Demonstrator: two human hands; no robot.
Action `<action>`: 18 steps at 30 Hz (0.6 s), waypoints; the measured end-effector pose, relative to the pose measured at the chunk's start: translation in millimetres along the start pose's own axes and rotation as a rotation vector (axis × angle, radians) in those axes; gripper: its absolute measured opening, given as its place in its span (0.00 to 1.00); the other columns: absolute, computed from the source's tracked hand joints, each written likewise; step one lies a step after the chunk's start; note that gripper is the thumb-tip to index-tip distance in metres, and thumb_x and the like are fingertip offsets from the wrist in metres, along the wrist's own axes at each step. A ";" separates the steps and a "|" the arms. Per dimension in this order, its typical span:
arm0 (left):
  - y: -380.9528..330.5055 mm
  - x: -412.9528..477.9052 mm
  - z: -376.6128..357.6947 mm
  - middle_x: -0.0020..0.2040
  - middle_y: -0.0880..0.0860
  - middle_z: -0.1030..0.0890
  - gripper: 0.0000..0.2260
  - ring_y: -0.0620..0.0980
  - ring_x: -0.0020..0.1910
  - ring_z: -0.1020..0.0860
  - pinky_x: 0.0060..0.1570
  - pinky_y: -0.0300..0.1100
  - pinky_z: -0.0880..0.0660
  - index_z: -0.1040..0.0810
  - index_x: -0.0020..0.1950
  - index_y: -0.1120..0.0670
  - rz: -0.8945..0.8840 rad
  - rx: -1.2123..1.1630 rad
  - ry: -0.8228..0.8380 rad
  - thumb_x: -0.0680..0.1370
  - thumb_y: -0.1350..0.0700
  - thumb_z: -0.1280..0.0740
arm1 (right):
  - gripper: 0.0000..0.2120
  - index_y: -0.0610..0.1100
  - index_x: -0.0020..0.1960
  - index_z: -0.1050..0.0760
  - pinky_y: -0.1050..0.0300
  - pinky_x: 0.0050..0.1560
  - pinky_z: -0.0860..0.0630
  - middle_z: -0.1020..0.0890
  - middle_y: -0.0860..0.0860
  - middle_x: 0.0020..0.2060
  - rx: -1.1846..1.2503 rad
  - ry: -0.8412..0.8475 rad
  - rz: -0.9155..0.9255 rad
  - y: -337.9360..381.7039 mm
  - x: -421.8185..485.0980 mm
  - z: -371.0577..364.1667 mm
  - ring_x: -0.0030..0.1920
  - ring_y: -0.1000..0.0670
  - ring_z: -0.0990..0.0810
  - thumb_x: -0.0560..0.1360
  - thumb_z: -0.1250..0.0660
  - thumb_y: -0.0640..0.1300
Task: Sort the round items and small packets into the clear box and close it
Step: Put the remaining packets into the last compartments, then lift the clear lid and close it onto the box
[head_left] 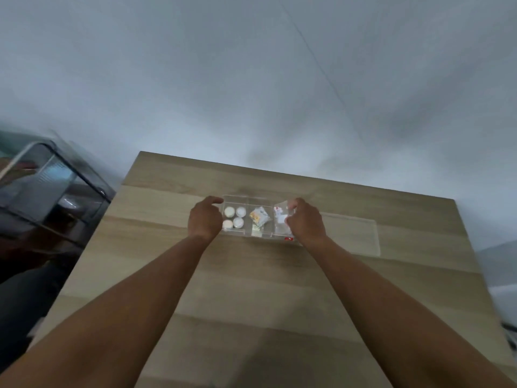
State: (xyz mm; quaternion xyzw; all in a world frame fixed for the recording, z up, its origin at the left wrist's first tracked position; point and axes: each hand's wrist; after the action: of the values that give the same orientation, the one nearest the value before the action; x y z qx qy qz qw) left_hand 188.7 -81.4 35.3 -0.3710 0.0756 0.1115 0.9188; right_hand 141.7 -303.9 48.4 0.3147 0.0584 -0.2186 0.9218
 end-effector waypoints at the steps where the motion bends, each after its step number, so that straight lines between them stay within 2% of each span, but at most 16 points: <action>1: 1.2 0.7 -0.7 0.55 0.57 0.16 0.18 0.56 0.56 0.20 0.50 0.40 0.30 0.19 0.58 0.50 0.001 -0.003 -0.003 0.74 0.65 0.40 | 0.14 0.48 0.52 0.25 0.53 0.48 0.22 0.16 0.43 0.45 -0.006 0.006 -0.004 -0.2 0.1 -1.7 0.46 0.41 0.18 0.68 0.33 0.37; 9: 6.3 5.2 -0.5 0.54 0.55 0.15 0.17 0.54 0.55 0.20 0.49 0.38 0.31 0.19 0.58 0.50 -0.006 -0.009 0.002 0.76 0.64 0.41 | 0.10 0.45 0.54 0.22 0.53 0.52 0.26 0.17 0.43 0.52 -0.112 -0.020 0.102 -7.7 -0.9 -6.5 0.54 0.41 0.21 0.75 0.37 0.39; 11: 7.6 6.3 -0.4 0.55 0.55 0.16 0.17 0.54 0.55 0.20 0.49 0.39 0.31 0.19 0.58 0.50 0.001 -0.008 0.014 0.76 0.63 0.41 | 0.09 0.44 0.51 0.21 0.51 0.53 0.25 0.17 0.44 0.51 -0.068 -0.057 0.127 -12.2 -2.2 -0.6 0.52 0.42 0.21 0.74 0.38 0.39; 13: 7.1 5.8 0.6 0.57 0.56 0.16 0.16 0.54 0.57 0.20 0.51 0.40 0.30 0.20 0.60 0.50 -0.005 -0.004 0.021 0.76 0.62 0.39 | 0.09 0.45 0.46 0.21 0.54 0.48 0.25 0.17 0.46 0.48 0.017 -0.108 0.116 -19.3 -4.4 8.6 0.47 0.46 0.20 0.74 0.39 0.38; 16: -4.1 -0.9 0.8 0.60 0.58 0.21 0.16 0.57 0.59 0.23 0.58 0.49 0.26 0.22 0.62 0.50 -0.101 0.070 -0.071 0.75 0.59 0.34 | 0.08 0.45 0.46 0.20 0.59 0.45 0.30 0.17 0.47 0.45 0.085 -0.214 0.100 -39.7 -6.4 25.3 0.43 0.51 0.22 0.74 0.38 0.38; 18: -19.7 -9.5 -4.7 0.59 0.57 0.22 0.16 0.57 0.57 0.23 0.57 0.50 0.24 0.21 0.61 0.48 -0.199 0.042 -0.140 0.74 0.59 0.33 | 0.08 0.43 0.49 0.20 0.60 0.47 0.30 0.17 0.46 0.47 0.082 -0.262 0.082 -58.5 -7.0 35.8 0.46 0.48 0.21 0.75 0.37 0.38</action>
State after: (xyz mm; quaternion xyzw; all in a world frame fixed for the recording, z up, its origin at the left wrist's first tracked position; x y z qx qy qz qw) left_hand 184.4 -99.9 47.2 -0.3487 -0.0238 0.0436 0.9359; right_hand 108.6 -364.4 46.1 0.3233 -0.0843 -0.2221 0.9160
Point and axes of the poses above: each hand's wrist, its own x-axis towards the middle knuckle, its own z-axis out of the back of the hand, y = z × x
